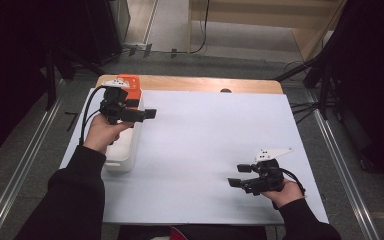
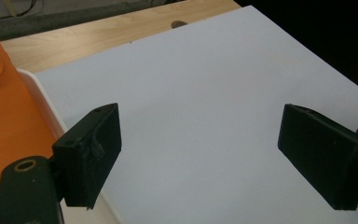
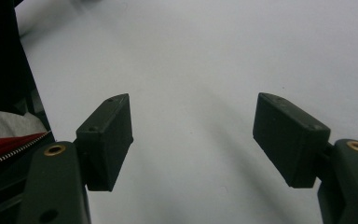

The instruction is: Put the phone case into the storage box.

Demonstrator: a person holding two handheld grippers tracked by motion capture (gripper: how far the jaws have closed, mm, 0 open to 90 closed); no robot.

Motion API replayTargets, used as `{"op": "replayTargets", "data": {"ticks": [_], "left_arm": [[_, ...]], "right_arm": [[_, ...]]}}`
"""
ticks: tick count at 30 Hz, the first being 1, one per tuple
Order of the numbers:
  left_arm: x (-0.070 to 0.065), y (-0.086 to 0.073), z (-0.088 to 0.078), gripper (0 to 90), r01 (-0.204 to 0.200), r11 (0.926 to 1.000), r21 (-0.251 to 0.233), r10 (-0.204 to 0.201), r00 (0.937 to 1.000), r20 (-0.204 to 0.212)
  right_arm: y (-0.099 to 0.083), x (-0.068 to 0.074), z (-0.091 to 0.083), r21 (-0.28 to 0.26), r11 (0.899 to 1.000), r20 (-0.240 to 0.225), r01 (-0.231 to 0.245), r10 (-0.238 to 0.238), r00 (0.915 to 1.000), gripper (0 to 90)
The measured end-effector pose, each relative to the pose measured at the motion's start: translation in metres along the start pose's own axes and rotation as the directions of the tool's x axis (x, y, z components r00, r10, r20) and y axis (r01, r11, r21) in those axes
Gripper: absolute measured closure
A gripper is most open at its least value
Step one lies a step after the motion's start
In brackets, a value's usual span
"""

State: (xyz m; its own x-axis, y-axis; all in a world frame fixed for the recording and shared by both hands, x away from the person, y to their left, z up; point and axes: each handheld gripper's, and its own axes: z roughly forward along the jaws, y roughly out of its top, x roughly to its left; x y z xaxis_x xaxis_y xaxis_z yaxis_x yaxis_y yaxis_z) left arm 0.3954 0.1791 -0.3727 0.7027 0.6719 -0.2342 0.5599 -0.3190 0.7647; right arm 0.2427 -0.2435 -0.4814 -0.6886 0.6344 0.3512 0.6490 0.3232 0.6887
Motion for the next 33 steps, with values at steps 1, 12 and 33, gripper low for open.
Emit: {"op": "replayTargets", "data": {"ticks": [1, 12, 33], "left_arm": [[-0.001, -0.002, 0.001, 13.9, 0.001, 1.0000, 0.001, -0.001, 1.0000, 0.001], [-0.012, -0.021, -0.001, 13.9, -0.048, 0.9986, 0.020, 0.048, 0.9985, 0.025], [-0.032, -0.058, -0.006, 14.0, -0.098, 0.9952, 0.008, 0.097, 0.9920, 0.080]], "right_arm": [[0.000, 0.000, 0.000, 0.000, 1.000, 0.000, 0.000, 0.000, 1.0000, 27.4], [0.000, 0.000, 0.000, -0.001, 1.000, -0.002, 0.003, -0.003, 1.0000, 27.4], [-0.001, 0.001, 0.001, 0.011, 1.000, -0.004, 0.012, -0.012, 0.9999, 27.4]]}}
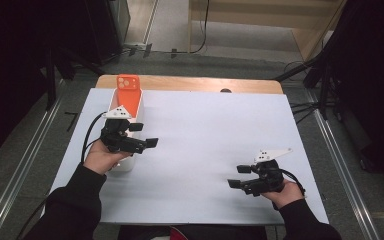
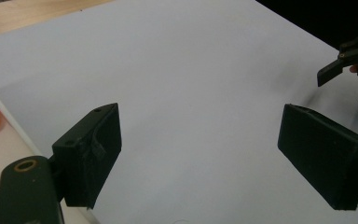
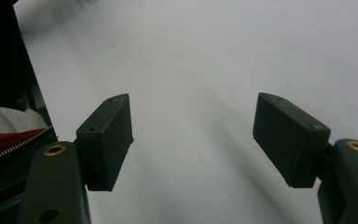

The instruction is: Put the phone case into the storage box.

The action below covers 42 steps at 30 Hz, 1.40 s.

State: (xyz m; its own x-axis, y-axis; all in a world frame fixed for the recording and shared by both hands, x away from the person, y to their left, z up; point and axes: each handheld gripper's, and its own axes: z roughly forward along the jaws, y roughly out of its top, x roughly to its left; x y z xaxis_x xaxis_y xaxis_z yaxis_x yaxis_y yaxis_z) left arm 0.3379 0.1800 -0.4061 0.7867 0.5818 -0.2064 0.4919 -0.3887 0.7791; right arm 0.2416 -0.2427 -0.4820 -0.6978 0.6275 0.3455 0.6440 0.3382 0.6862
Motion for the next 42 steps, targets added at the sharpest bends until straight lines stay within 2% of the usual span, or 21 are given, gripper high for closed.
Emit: {"op": "replayTargets", "data": {"ticks": [19, 23, 25, 29, 32, 37, 42], "left_arm": [[-0.017, -0.020, 0.003, 14.0, -0.068, 0.9976, 0.012, 0.068, 0.9973, 0.028], [-0.020, -0.024, 0.005, 13.9, -0.068, 0.9972, 0.031, 0.066, 0.9970, 0.039], [-0.021, -0.025, 0.005, 14.0, -0.090, 0.9949, 0.045, 0.088, 0.9956, 0.032], [-0.022, -0.029, 0.004, 14.0, -0.079, 0.9964, 0.031, 0.077, 0.9957, 0.052], [-0.025, -0.032, 0.005, 14.0, -0.104, 0.9939, 0.036, 0.102, 0.9931, 0.057], [-0.029, -0.038, 0.006, 14.0, -0.124, 0.9913, 0.042, 0.122, 0.9906, 0.063], [-0.033, -0.044, 0.008, 14.0, -0.166, 0.9840, 0.066, 0.161, 0.9846, 0.068]], "right_arm": [[0.000, 0.001, 0.001, 0.006, 1.000, -0.001, 0.000, 0.000, 1.0000, 27.4], [0.000, 0.002, 0.001, 0.006, 1.000, -0.001, 0.002, -0.002, 1.0000, 27.4], [0.000, 0.002, 0.001, 0.006, 1.000, -0.001, 0.003, -0.003, 1.0000, 27.4], [0.000, 0.002, 0.001, 0.007, 1.000, 0.000, 0.004, -0.004, 1.0000, 27.4], [0.000, 0.001, 0.001, 0.006, 1.000, 0.000, 0.004, -0.004, 1.0000, 27.4], [-0.001, 0.002, 0.001, 0.006, 1.000, 0.000, 0.006, -0.006, 1.0000, 27.4], [-0.001, 0.002, 0.001, 0.005, 1.000, -0.001, 0.008, -0.008, 1.0000, 27.4]]}}
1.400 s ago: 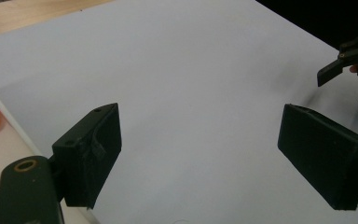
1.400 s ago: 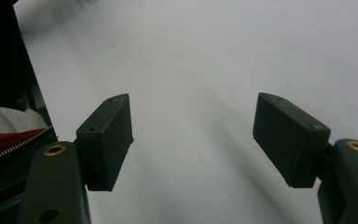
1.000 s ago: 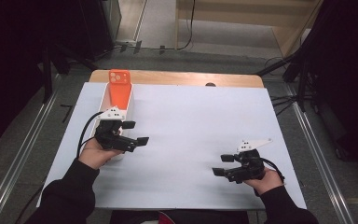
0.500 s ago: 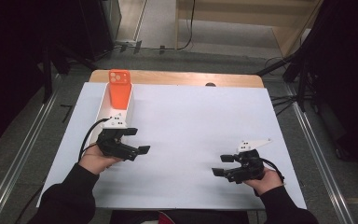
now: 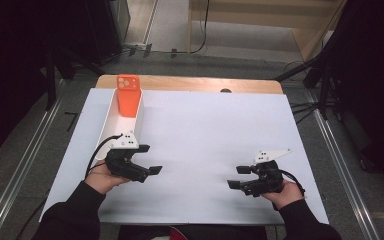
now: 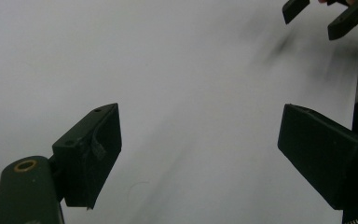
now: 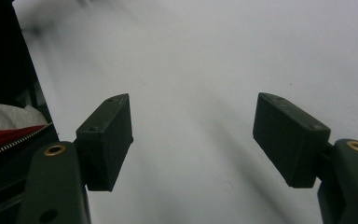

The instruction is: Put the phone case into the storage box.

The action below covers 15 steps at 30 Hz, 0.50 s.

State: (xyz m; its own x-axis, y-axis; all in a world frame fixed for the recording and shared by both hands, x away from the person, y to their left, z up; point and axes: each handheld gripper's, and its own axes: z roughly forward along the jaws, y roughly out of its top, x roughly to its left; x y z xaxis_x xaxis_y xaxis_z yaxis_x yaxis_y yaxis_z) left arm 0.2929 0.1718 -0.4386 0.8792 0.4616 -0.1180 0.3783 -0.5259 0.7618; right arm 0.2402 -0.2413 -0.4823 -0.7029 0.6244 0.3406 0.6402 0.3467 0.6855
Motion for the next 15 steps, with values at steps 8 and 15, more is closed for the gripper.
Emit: {"op": "replayTargets", "data": {"ticks": [8, 15], "left_arm": [[-0.005, -0.004, -0.002, 14.0, -0.016, 0.9999, -0.002, 0.016, 0.9999, -0.002], [-0.011, -0.009, -0.005, 14.0, -0.010, 1.0000, 0.000, 0.010, 0.9998, 0.015]], "right_arm": [[0.000, 0.000, 0.000, -0.001, 1.000, -0.001, 0.001, -0.001, 1.0000, 27.4], [0.000, 0.000, 0.000, 0.001, 1.000, -0.001, 0.002, -0.002, 1.0000, 27.4]]}}
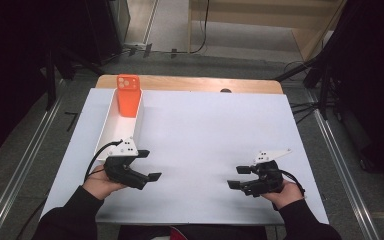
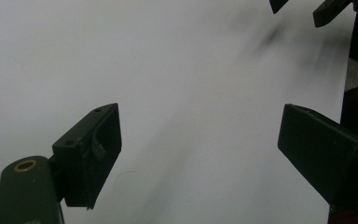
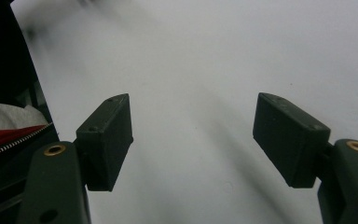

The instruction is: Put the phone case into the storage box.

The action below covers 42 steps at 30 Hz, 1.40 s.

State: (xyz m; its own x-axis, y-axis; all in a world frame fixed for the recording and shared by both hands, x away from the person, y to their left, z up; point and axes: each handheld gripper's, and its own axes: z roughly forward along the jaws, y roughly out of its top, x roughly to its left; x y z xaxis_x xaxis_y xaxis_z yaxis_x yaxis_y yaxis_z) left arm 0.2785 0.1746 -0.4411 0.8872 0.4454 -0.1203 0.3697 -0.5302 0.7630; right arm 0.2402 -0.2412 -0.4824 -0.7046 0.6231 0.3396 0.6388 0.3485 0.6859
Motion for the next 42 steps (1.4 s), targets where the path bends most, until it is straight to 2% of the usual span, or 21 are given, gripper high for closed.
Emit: {"op": "replayTargets", "data": {"ticks": [12, 17, 42], "left_arm": [[-0.006, -0.010, 0.002, 14.0, -0.001, 0.9995, 0.033, 0.000, 0.9997, 0.026], [-0.004, -0.011, 0.003, 14.0, -0.002, 0.9991, 0.043, 0.001, 0.9996, 0.030], [-0.001, -0.012, 0.003, 14.0, 0.007, 0.9991, 0.041, -0.009, 0.9994, 0.032]], "right_arm": [[0.000, 0.000, 0.000, -0.002, 1.000, -0.002, 0.002, -0.002, 1.0000, 27.4], [0.000, 0.000, 0.000, -0.002, 1.000, -0.003, 0.005, -0.005, 1.0000, 27.4], [0.000, 0.000, 0.000, -0.001, 1.000, -0.001, 0.009, -0.009, 1.0000, 27.4]]}}
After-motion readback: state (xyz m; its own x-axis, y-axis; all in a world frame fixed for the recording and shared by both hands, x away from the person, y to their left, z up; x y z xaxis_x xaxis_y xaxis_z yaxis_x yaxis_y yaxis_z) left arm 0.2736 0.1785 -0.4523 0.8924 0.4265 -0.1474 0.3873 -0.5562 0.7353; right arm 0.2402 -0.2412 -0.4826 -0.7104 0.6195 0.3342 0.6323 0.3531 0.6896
